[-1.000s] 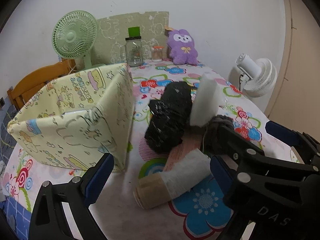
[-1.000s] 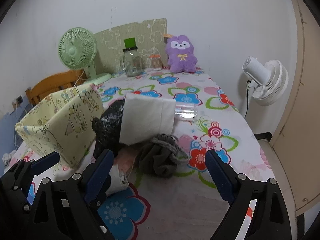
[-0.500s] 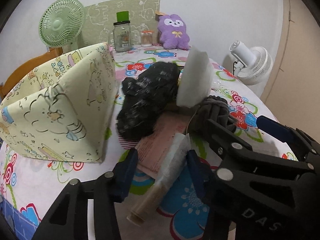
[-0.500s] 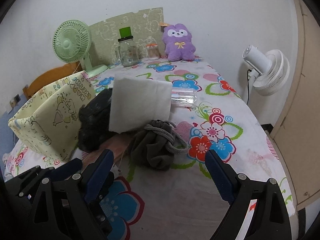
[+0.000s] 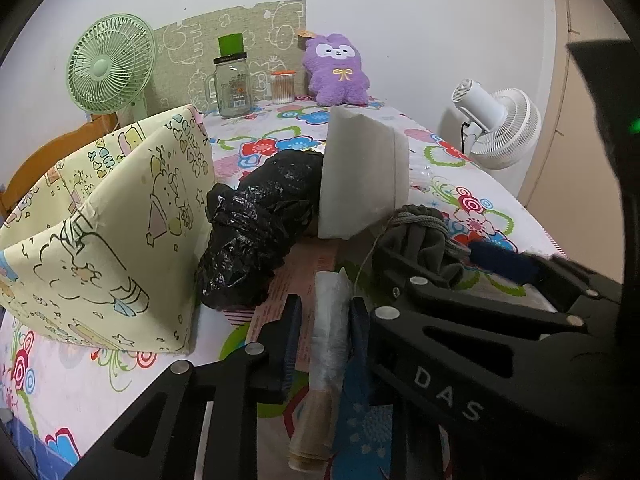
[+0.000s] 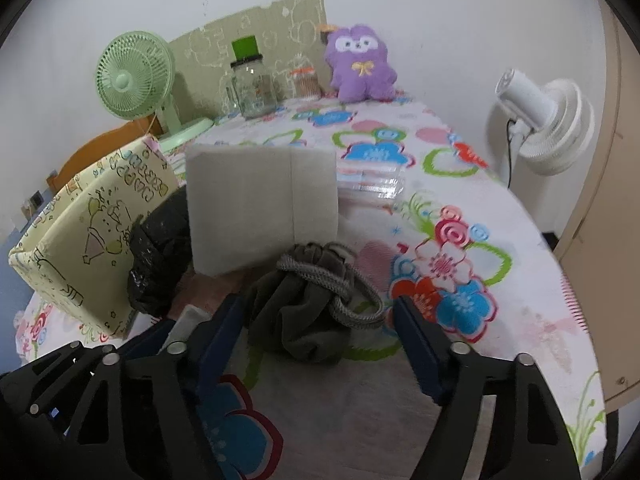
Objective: Organize soft objects
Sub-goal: 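Grasp the beige roll with the left gripper while the right gripper grasps the grey drawstring pouch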
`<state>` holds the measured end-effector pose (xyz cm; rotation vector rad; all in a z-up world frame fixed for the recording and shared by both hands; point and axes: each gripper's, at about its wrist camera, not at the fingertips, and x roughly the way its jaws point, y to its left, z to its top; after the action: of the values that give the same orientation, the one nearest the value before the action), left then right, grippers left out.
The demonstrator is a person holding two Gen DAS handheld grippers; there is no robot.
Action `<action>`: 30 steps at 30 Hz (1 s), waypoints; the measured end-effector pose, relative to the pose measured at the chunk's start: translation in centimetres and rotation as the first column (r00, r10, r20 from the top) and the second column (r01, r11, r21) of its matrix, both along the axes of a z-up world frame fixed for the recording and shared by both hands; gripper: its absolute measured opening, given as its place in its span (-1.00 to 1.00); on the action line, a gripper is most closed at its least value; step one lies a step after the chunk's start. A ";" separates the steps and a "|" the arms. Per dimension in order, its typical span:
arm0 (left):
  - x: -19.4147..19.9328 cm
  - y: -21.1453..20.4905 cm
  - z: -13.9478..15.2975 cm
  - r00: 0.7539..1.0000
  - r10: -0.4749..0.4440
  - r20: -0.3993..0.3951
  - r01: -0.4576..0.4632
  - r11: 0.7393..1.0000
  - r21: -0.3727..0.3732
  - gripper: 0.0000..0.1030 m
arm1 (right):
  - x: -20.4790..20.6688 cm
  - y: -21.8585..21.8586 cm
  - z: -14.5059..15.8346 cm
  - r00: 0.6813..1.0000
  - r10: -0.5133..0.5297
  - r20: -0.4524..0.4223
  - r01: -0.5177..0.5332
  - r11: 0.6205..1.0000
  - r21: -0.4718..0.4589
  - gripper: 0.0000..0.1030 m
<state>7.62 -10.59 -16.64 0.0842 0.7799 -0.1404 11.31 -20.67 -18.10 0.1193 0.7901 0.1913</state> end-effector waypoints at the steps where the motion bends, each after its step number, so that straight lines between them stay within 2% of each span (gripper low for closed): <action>1: 0.1 -0.1 0.0 1.000 -0.001 0.000 0.001 1.000 0.001 -0.57 | 0.1 0.1 -0.1 1.000 0.007 -0.010 -0.007 1.000 0.010 0.34; 4: 0.3 -0.1 0.0 1.000 -0.001 -0.002 0.001 1.000 0.004 -0.59 | 0.0 0.5 -0.1 0.999 0.035 -0.011 -0.034 0.999 0.017 0.05; 8: 0.3 -0.3 0.1 1.000 -0.017 -0.004 0.017 1.000 0.009 -0.73 | -0.4 0.7 0.1 0.999 0.043 -0.012 -0.043 0.999 0.024 -0.11; 17: 0.0 -0.9 0.9 0.999 -0.034 0.001 0.034 0.999 0.006 -0.79 | -1.4 0.2 1.4 1.000 0.027 0.014 -0.027 1.000 0.008 -0.20; 30: -1.0 -2.1 4.3 0.997 -0.061 0.052 0.061 0.998 -0.001 -0.80 | -2.7 -1.3 4.9 0.997 -0.019 0.073 0.018 1.000 0.013 -0.21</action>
<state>6.61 -12.69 -12.33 0.1092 0.7254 -0.1961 8.56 -21.97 -13.20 0.1302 0.7145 0.1816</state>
